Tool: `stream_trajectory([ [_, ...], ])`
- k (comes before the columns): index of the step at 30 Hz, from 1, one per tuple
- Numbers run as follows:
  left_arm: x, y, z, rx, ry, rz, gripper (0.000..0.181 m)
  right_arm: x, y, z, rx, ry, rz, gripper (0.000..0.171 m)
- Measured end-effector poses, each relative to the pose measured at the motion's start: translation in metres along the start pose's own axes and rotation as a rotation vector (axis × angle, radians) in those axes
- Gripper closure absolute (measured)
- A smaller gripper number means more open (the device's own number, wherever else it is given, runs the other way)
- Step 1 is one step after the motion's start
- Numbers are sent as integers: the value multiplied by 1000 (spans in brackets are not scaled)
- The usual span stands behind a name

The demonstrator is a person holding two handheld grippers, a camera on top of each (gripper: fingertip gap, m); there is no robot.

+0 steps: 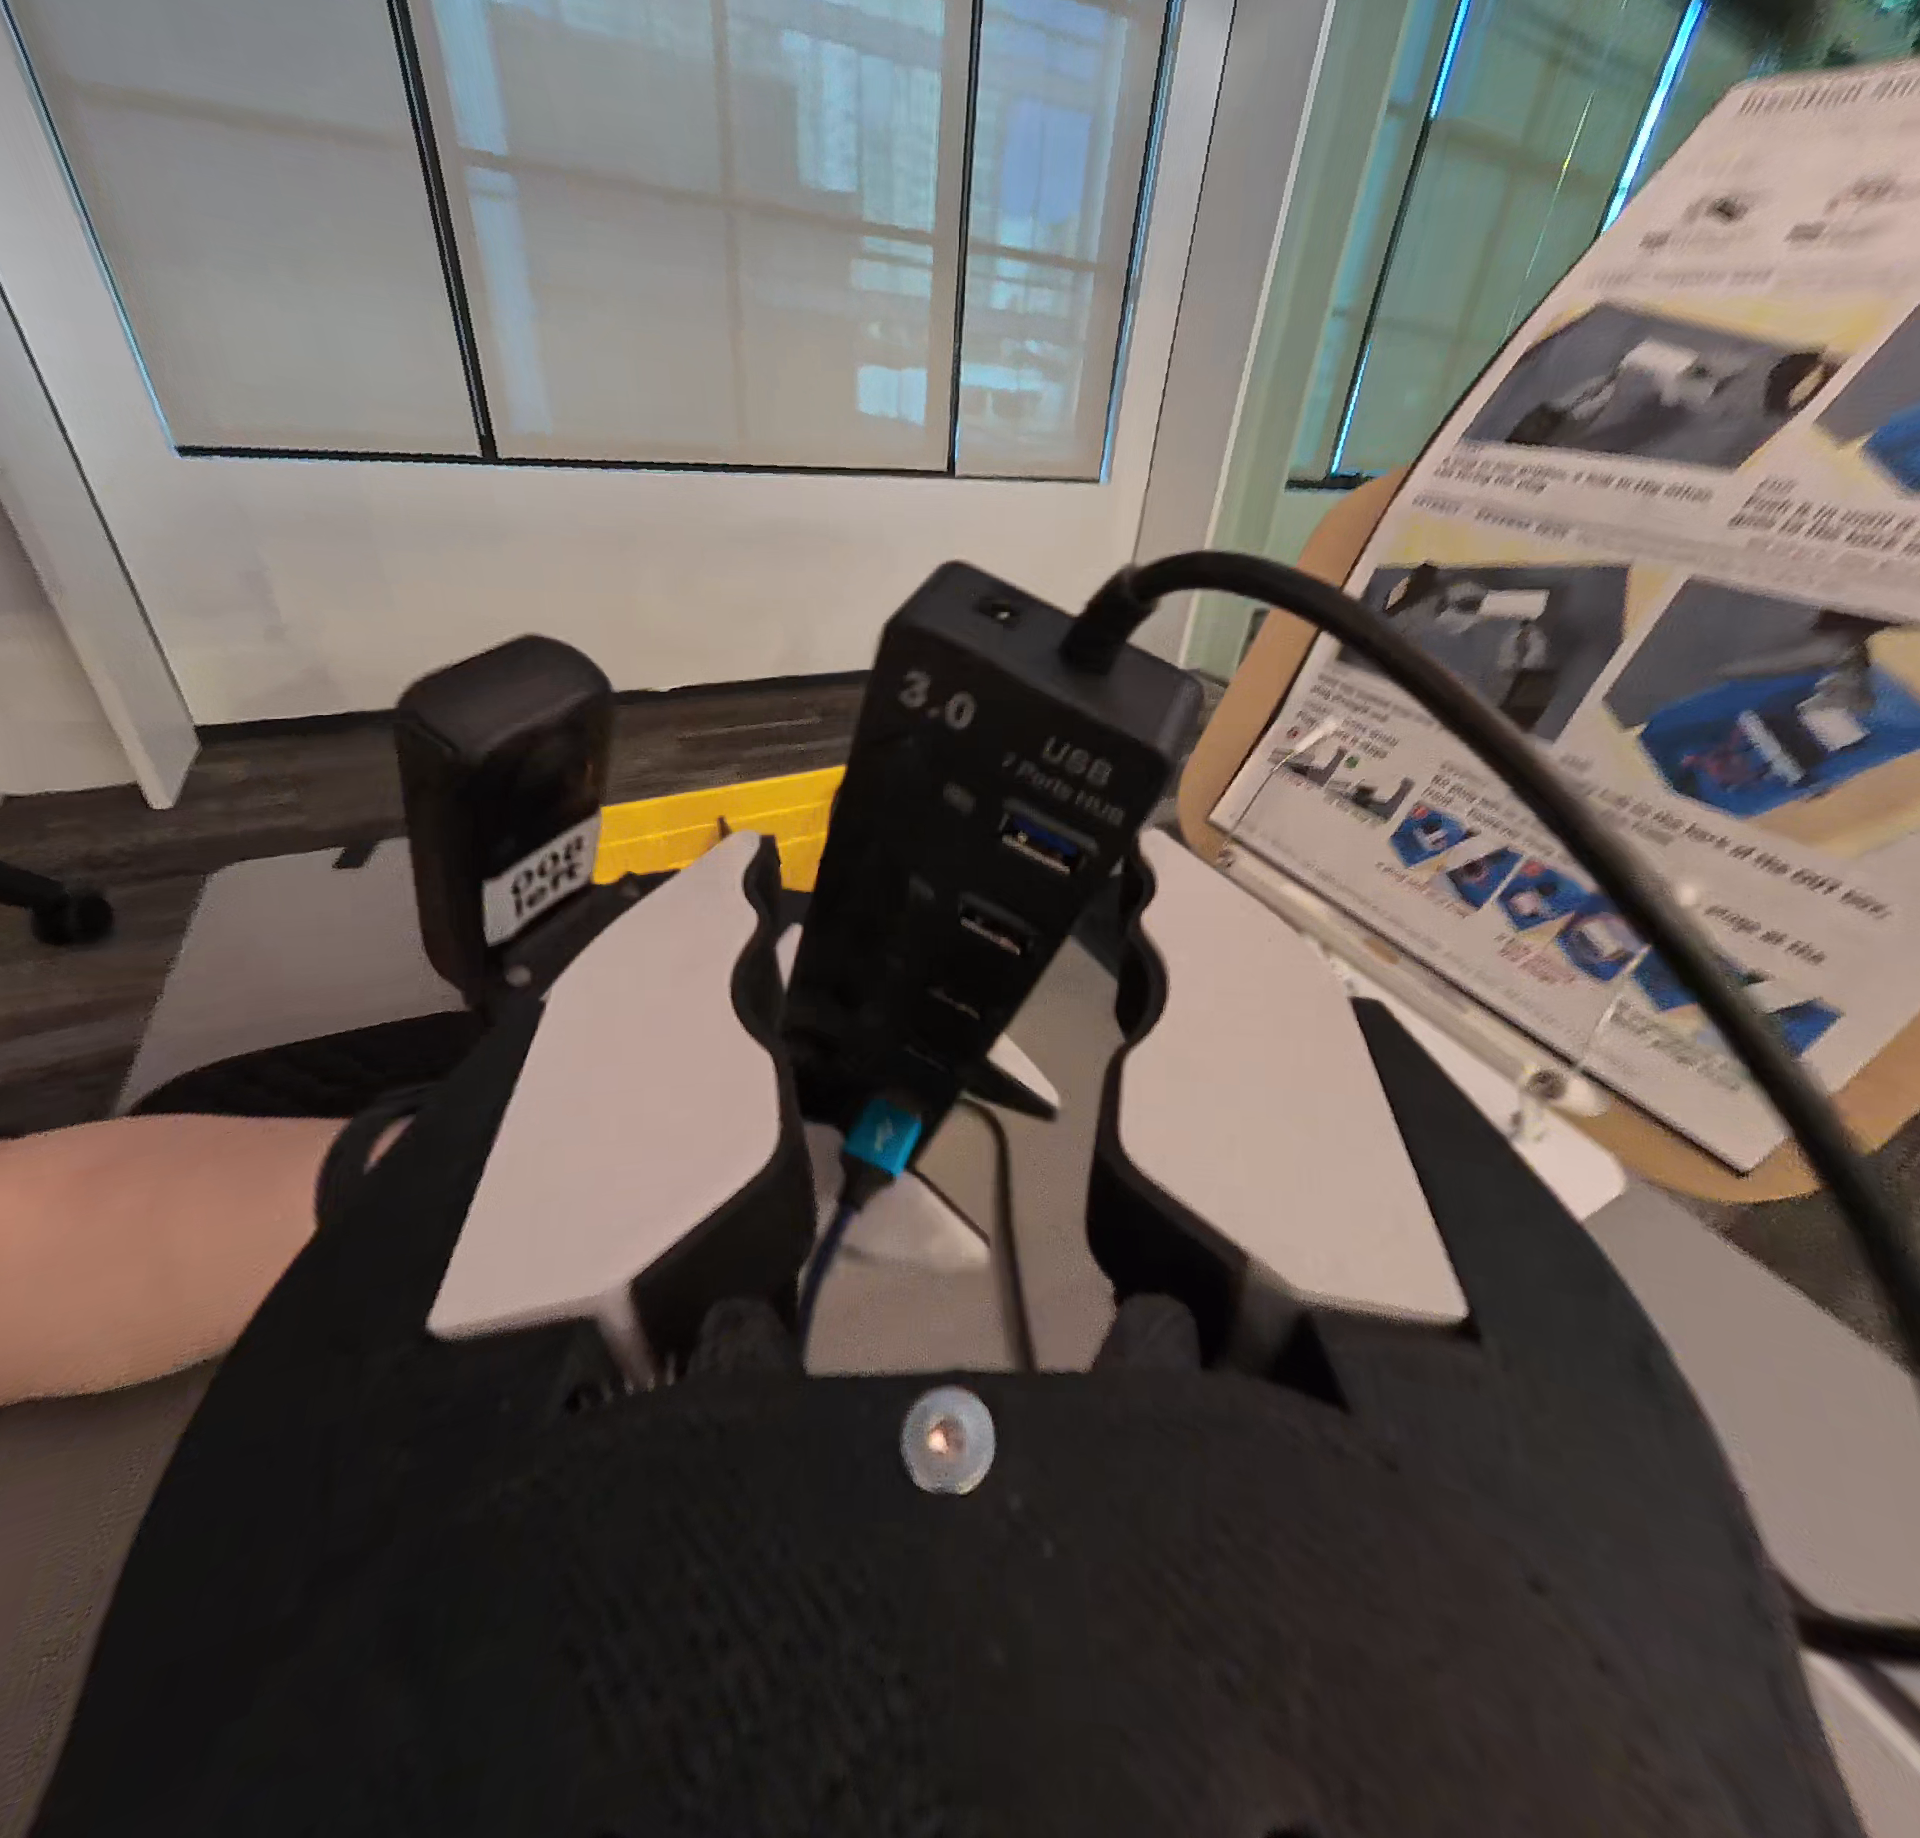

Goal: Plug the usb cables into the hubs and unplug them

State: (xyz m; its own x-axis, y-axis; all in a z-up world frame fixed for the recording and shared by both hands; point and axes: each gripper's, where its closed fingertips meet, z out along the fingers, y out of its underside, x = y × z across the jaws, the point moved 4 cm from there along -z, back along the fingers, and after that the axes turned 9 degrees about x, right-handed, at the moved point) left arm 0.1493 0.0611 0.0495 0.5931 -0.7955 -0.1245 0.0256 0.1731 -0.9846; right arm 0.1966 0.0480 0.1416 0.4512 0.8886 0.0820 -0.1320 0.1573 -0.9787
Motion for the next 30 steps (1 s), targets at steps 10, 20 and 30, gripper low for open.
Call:
stream_trajectory([
  [10, -20, -15, -17, 82, -26, -95, 142, 3, 22, 6, -79, -32, 46, 115],
  [20, 18, -18, -11, 51, 265, -170, 142, -10, 15, 9, 74, -244, 231, 105],
  [30, 41, 2, -7, -178, 428, -227, 133, -24, 6, -4, 9, -370, 200, 145],
])
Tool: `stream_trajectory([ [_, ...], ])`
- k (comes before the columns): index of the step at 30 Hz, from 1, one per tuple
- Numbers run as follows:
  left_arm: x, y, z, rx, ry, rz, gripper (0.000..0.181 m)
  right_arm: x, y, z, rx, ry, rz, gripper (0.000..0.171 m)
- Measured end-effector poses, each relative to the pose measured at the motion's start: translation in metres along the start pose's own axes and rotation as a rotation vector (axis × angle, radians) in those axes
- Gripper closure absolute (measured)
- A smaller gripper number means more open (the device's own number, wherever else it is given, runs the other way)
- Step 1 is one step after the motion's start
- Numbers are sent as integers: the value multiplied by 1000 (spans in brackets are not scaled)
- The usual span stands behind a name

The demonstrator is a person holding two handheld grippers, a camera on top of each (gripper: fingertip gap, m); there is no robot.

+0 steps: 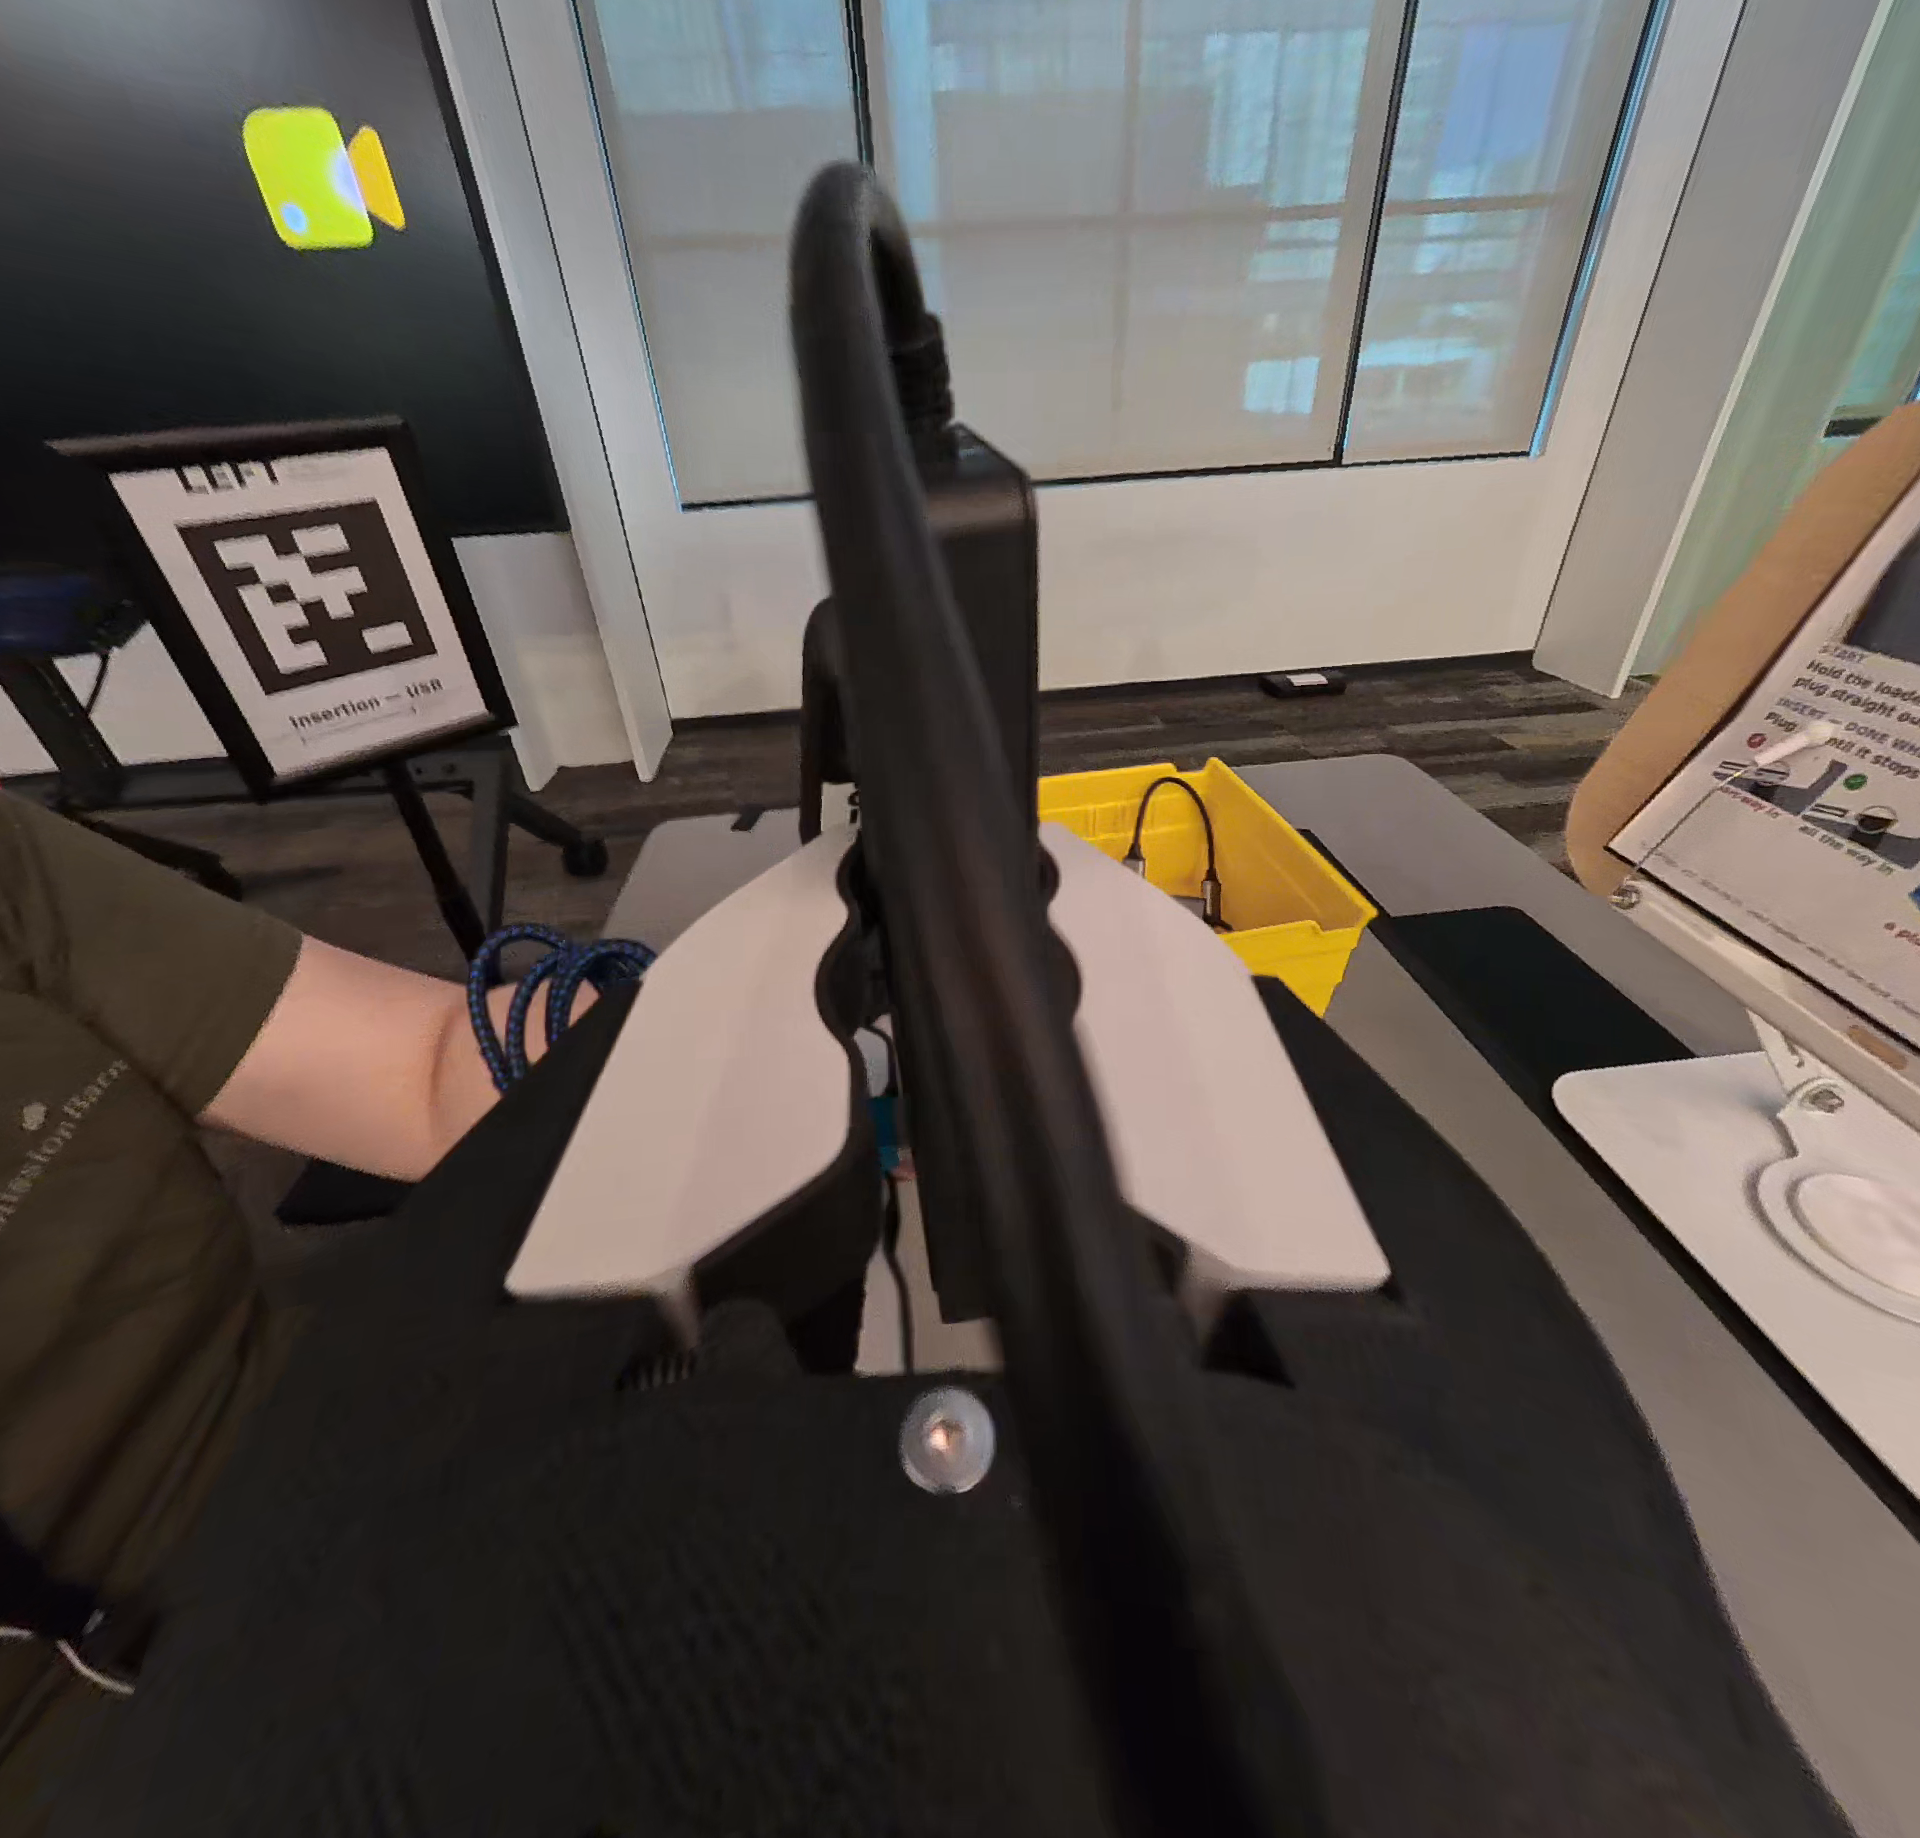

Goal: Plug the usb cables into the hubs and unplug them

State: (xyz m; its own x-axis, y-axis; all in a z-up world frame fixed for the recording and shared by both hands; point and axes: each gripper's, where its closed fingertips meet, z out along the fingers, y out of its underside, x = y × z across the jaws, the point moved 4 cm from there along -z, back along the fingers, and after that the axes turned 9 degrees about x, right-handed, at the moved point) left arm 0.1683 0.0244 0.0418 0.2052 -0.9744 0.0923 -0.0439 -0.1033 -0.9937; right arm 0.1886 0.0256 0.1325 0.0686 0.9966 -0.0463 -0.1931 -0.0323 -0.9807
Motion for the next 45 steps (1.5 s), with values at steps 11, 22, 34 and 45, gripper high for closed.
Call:
stream_trajectory([
  [11, -5, -2, -2, 24, -62, 79, 149, -2, -4, -2, 18, -1, -32, 137],
  [22, -24, -14, -20, 105, -185, 66, 151, 4, -9, 0, -54, 290, -344, 120],
  [34, -44, -21, -39, 206, -272, -56, 151, -6, -14, 1, -116, 400, -315, 123],
  [45, -46, -44, -61, 311, -461, 58, 153, 29, 18, 7, -137, 653, -382, 141],
])
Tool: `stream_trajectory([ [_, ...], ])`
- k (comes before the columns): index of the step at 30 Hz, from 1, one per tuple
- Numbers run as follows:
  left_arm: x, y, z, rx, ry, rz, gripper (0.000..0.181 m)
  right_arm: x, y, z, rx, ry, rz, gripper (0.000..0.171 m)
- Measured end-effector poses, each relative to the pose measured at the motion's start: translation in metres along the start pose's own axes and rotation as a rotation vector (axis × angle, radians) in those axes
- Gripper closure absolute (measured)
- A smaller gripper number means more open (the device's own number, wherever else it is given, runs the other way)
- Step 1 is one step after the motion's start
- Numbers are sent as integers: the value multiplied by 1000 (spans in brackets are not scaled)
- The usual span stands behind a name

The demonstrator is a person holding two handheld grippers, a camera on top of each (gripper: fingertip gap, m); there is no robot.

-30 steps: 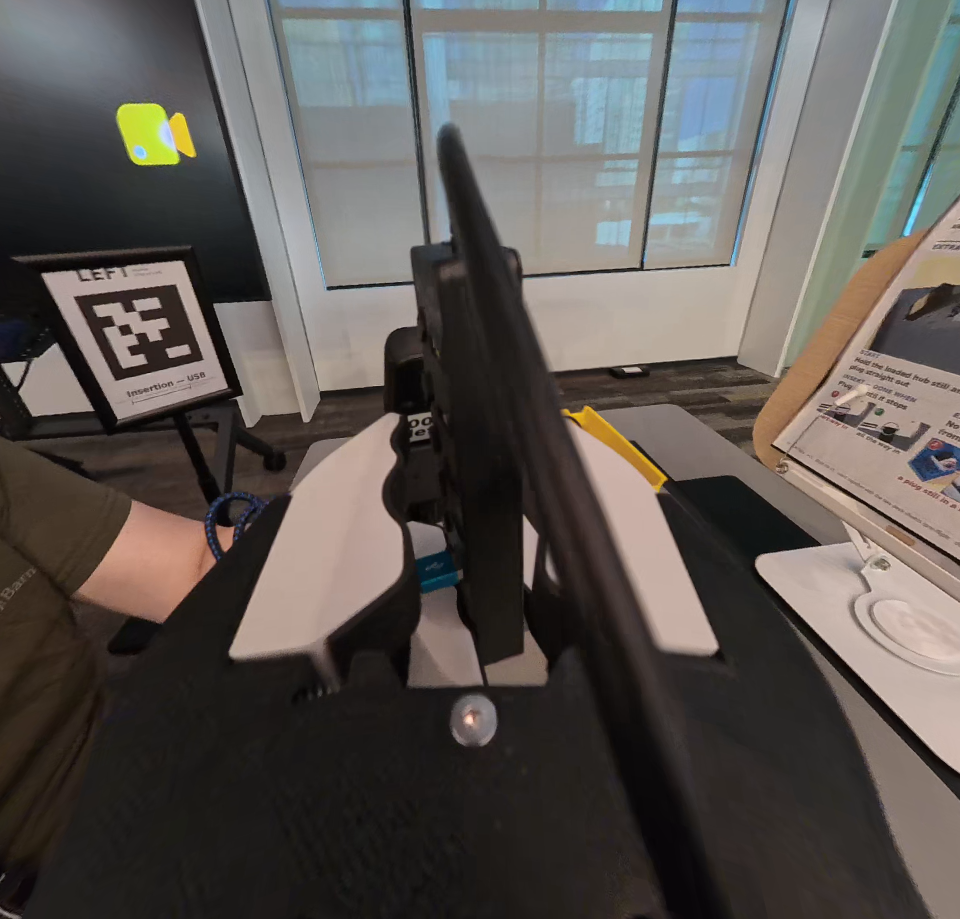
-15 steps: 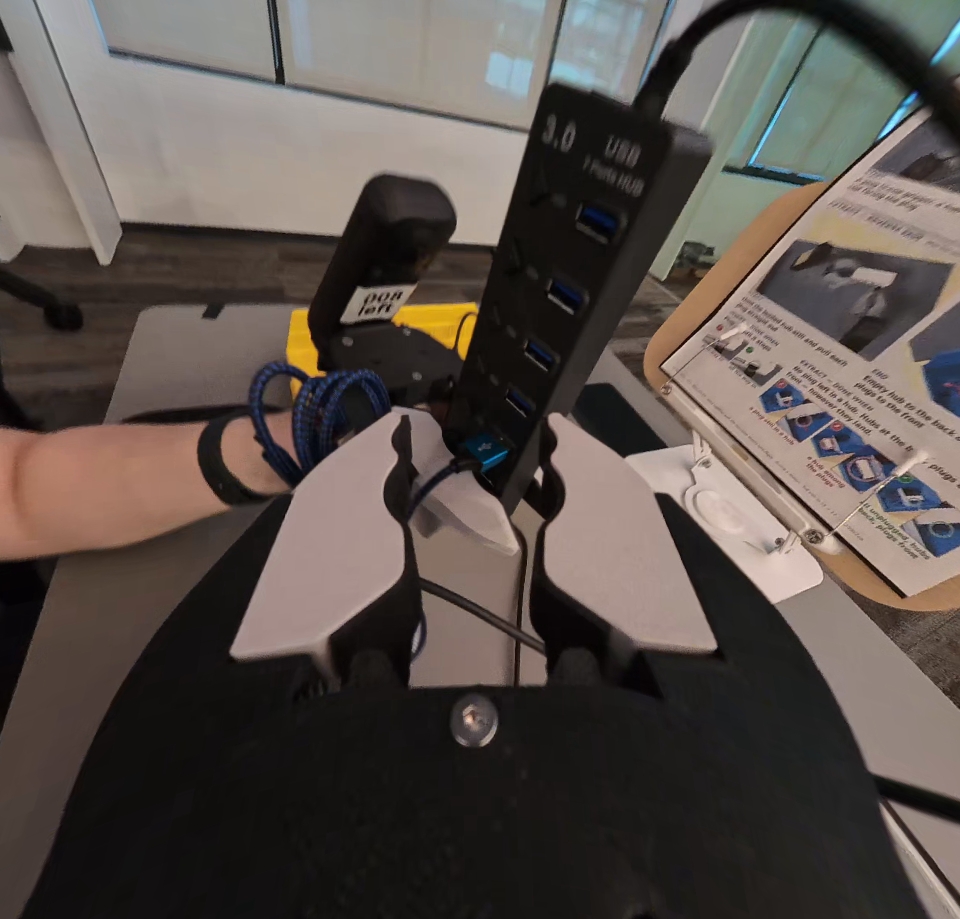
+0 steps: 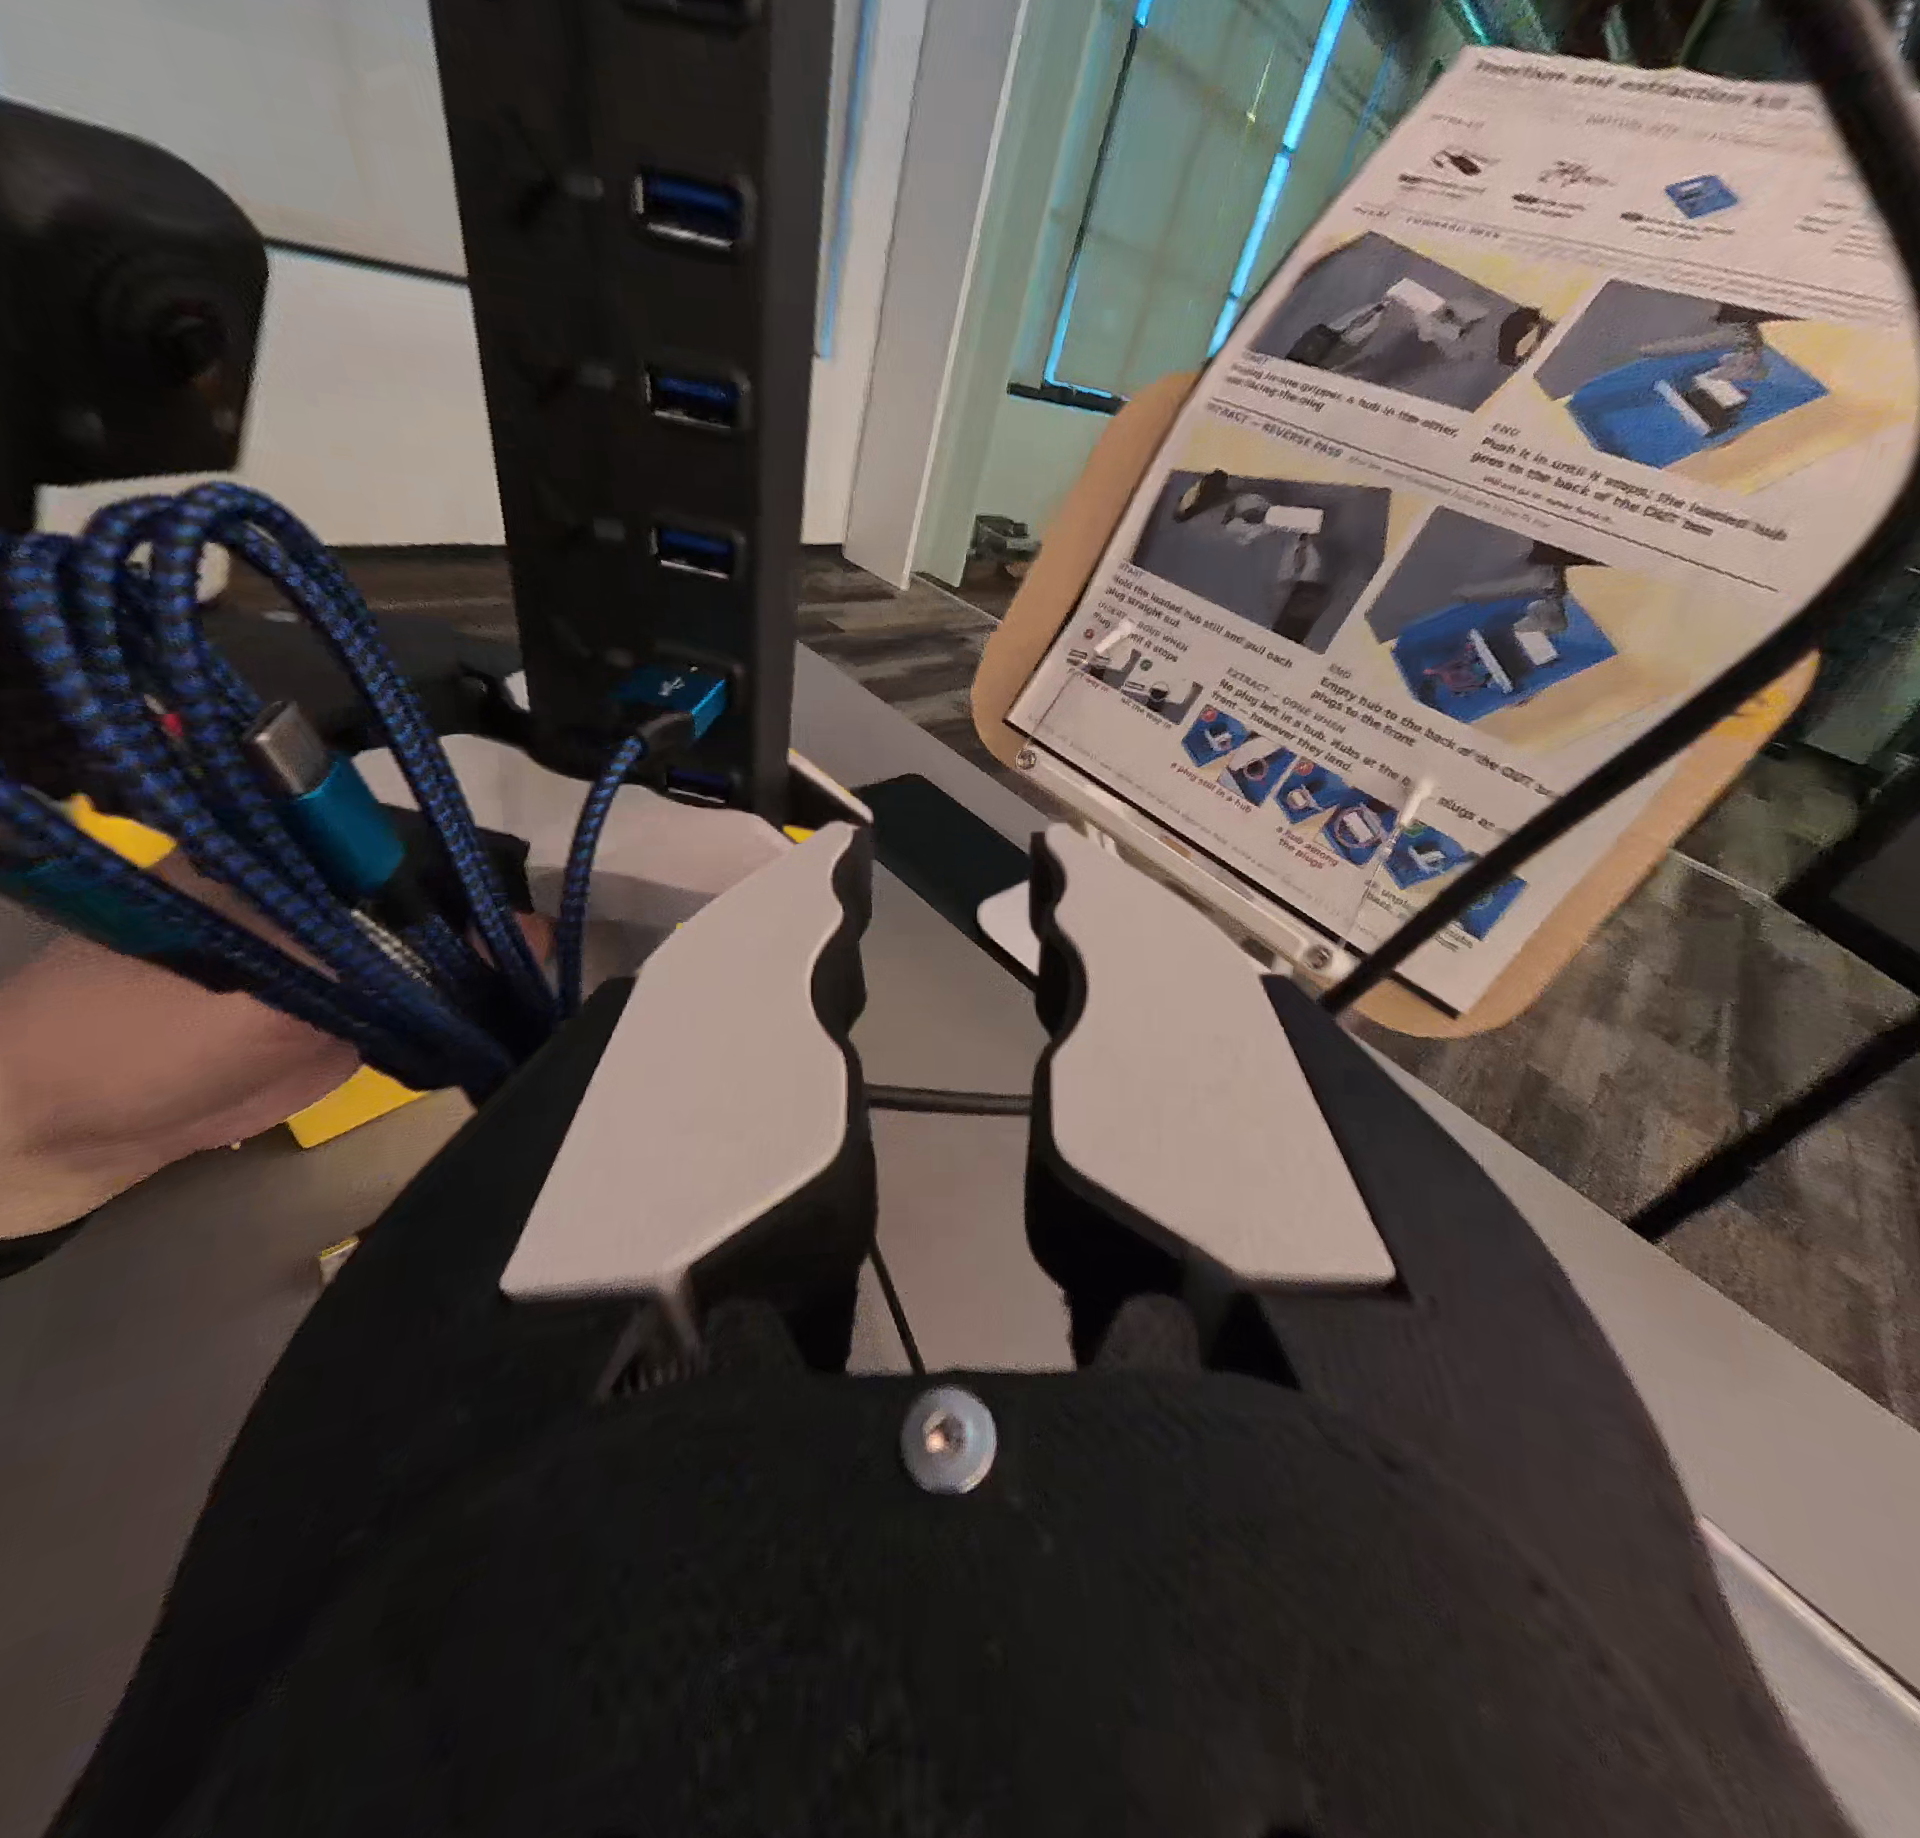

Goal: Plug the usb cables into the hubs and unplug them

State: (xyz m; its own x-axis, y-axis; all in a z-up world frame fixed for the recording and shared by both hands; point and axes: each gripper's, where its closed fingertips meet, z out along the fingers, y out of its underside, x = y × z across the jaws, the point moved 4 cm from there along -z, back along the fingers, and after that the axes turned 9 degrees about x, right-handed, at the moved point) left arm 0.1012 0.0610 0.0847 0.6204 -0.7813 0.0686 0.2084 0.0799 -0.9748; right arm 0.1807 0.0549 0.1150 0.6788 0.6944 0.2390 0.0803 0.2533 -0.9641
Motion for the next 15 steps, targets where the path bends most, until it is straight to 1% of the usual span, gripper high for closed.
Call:
stream_trajectory([
  [2, -6, 1, -2, -20, -53, 38, 153, 2, -6, -4, -1, 68, -22, 142],
  [4, -11, 3, -2, -28, -94, 52, 153, 3, -21, -13, 73, 106, 8, 144],
  [6, -13, 7, -1, -25, -121, 48, 153, -5, -28, -16, 126, 58, 109, 143],
  [8, -14, 12, 1, -26, -150, 67, 154, -15, -21, -9, 93, 9, 171, 139],
  [12, -12, 23, 7, -34, -164, 72, 154, -26, -3, 5, 29, -36, 213, 134],
  [15, -10, 26, 8, -22, -167, 64, 154, -27, 4, 8, 3, -9, 191, 135],
])
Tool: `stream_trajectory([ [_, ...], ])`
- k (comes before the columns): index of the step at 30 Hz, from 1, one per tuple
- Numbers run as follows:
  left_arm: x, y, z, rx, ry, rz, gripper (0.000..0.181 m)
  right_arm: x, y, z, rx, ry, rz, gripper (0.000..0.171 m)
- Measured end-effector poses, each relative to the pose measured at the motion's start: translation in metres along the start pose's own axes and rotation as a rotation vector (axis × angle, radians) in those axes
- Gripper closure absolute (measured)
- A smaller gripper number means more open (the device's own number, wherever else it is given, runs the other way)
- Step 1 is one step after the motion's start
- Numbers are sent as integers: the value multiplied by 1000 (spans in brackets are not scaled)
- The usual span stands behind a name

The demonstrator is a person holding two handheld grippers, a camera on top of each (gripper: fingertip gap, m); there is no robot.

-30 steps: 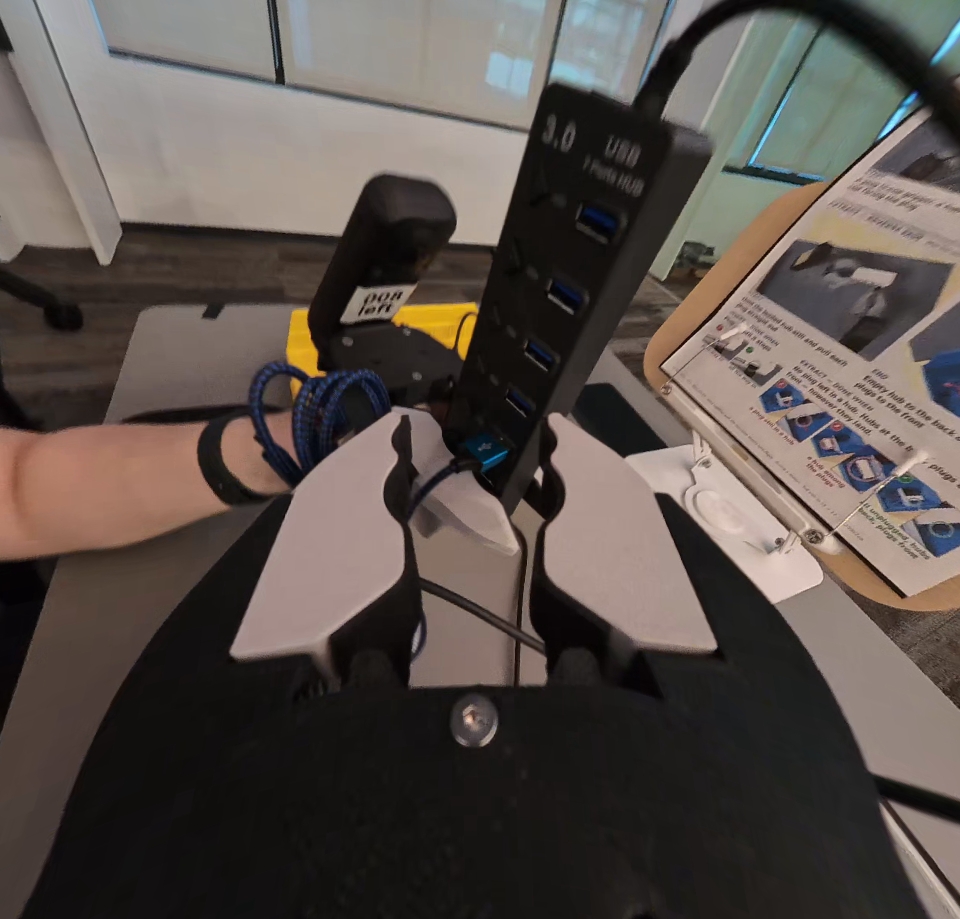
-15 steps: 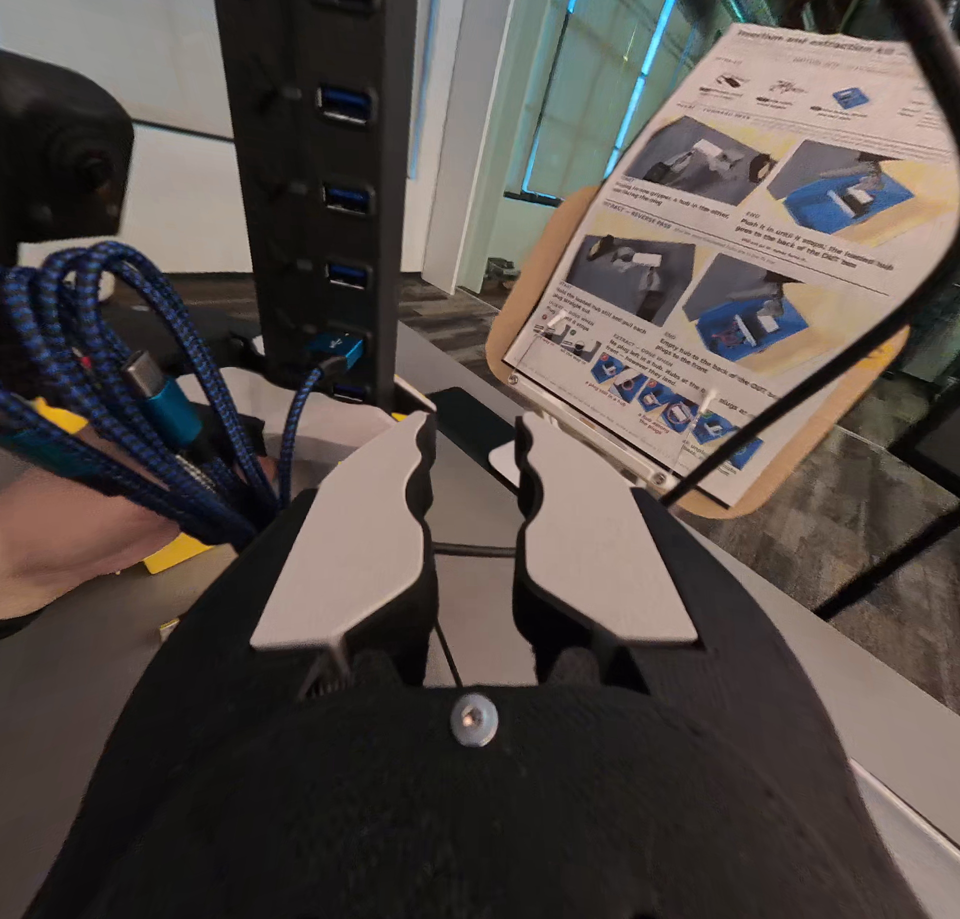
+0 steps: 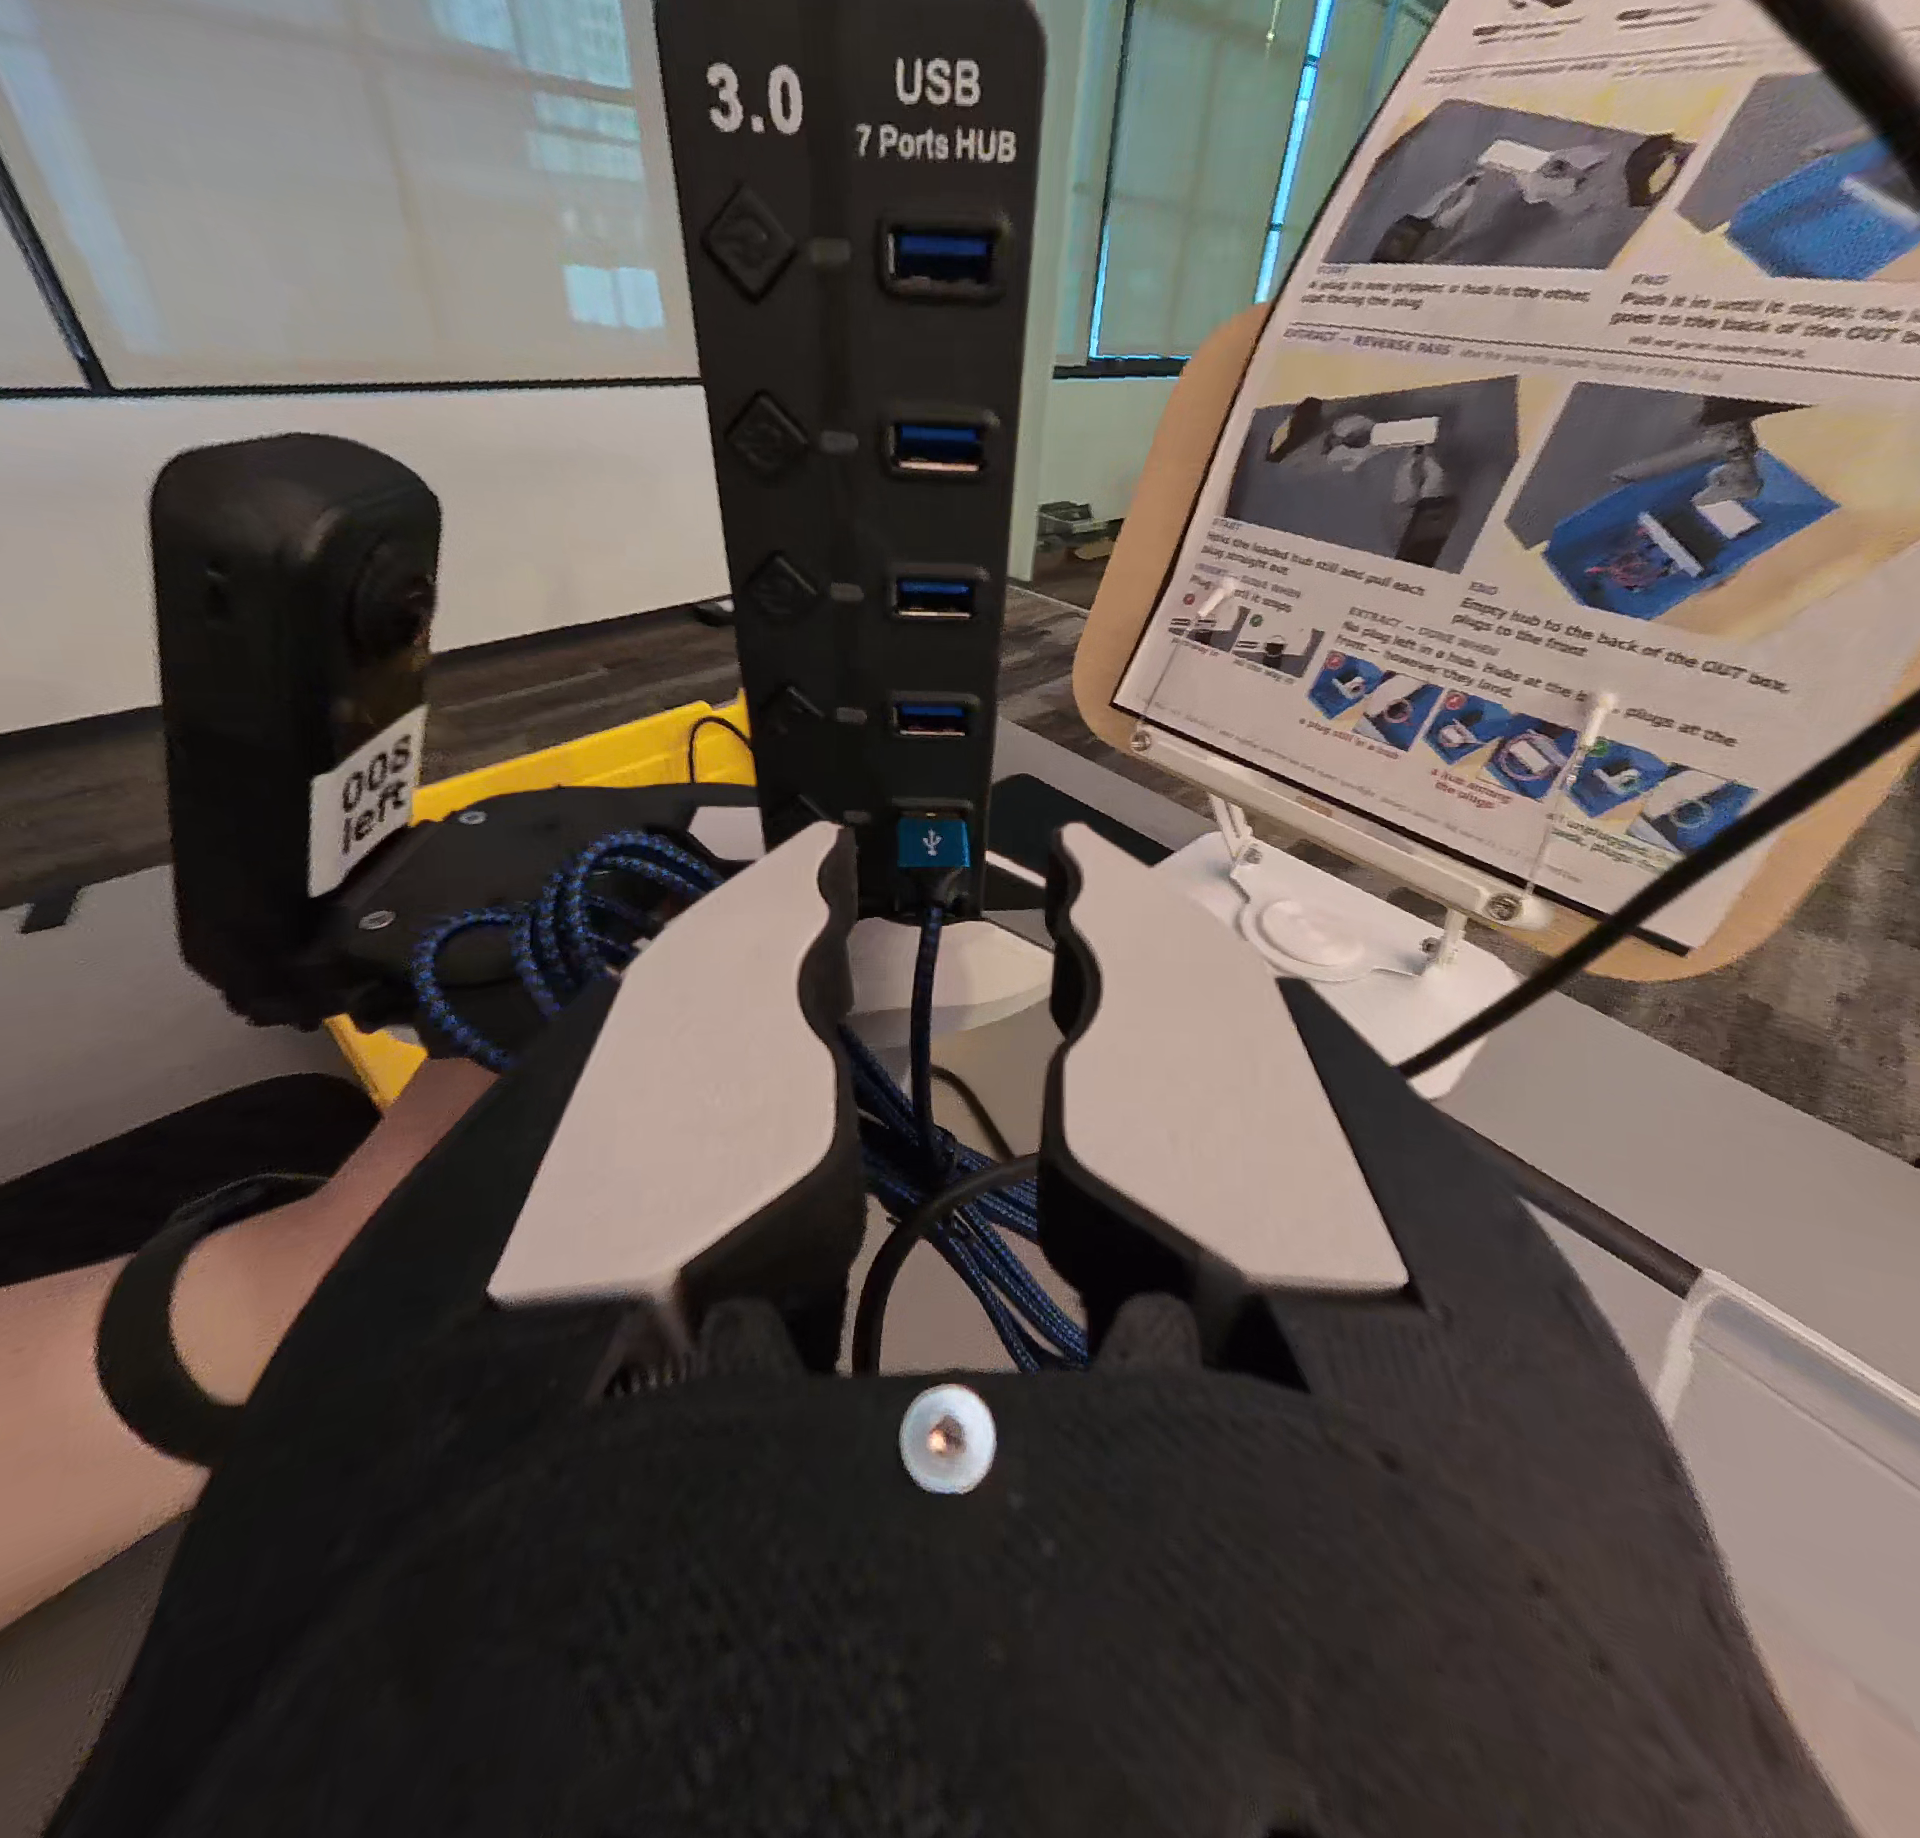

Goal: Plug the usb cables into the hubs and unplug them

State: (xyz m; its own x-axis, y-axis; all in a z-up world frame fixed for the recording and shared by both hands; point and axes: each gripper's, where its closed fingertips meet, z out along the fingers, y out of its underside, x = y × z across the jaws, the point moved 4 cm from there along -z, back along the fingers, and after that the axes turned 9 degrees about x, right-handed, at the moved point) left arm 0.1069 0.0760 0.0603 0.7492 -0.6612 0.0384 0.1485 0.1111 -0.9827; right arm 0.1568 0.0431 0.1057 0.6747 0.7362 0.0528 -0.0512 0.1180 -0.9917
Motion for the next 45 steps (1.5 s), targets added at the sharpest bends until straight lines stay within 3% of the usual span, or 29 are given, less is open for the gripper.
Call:
stream_trajectory([
  [27, 2, 6, 2, 32, 2, -51, 155, -1, 14, 9, 28, 13, -16, 156],
  [45, -10, 9, 4, 34, -25, -55, 154, 0, 20, 18, 60, 35, -17, 156],
])
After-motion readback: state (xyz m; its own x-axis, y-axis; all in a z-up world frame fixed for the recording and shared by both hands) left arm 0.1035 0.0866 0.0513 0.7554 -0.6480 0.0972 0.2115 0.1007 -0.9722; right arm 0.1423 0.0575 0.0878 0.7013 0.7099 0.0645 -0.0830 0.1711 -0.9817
